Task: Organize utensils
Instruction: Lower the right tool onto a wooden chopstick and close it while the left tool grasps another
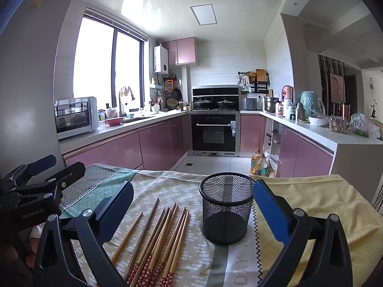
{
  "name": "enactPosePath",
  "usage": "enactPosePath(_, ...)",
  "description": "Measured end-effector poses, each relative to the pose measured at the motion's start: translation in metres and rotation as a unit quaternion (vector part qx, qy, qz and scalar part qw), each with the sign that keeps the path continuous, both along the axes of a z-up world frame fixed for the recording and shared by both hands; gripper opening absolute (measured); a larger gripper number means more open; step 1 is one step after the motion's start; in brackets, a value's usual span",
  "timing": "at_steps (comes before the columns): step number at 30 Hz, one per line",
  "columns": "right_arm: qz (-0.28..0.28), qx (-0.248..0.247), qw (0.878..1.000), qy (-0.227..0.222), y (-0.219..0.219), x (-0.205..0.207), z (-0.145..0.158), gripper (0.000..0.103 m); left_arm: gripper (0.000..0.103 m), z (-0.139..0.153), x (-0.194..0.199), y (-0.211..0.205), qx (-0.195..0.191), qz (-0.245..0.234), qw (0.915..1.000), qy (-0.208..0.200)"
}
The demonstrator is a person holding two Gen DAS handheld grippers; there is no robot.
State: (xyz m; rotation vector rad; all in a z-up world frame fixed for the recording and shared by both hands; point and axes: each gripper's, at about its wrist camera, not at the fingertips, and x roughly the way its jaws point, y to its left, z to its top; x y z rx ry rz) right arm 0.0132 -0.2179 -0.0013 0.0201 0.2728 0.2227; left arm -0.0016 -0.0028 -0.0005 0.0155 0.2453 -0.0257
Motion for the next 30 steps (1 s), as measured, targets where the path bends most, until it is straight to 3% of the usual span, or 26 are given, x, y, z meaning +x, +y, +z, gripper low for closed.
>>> enactPosePath(7,0.032,-0.032,0.996,0.071,0.007,0.012,-0.020,0.093,0.080,-0.017,0.019,0.005,0.003,-0.024,0.9973,0.069)
enactPosePath(15,0.060,-0.043,0.975,0.208,0.013,0.043,-0.064,0.053,0.061,-0.050,0.049,-0.001,0.019,-0.066,0.9823,0.175)
enactPosePath(17,0.065,-0.035,0.970,0.232,0.013,0.050,-0.071,0.046,0.058,-0.058,0.056,-0.004,0.021,-0.073,0.9787,0.191)
enactPosePath(26,0.087,-0.034,0.953,0.289,0.022,0.067,-0.083,0.035,0.048,-0.080,0.077,-0.027,0.025,-0.106,0.9647,0.240)
enactPosePath(30,0.079,-0.041,0.952,0.291,0.022,0.067,-0.083,0.035,0.045,-0.085,0.082,-0.030,0.022,-0.120,0.9591,0.255)
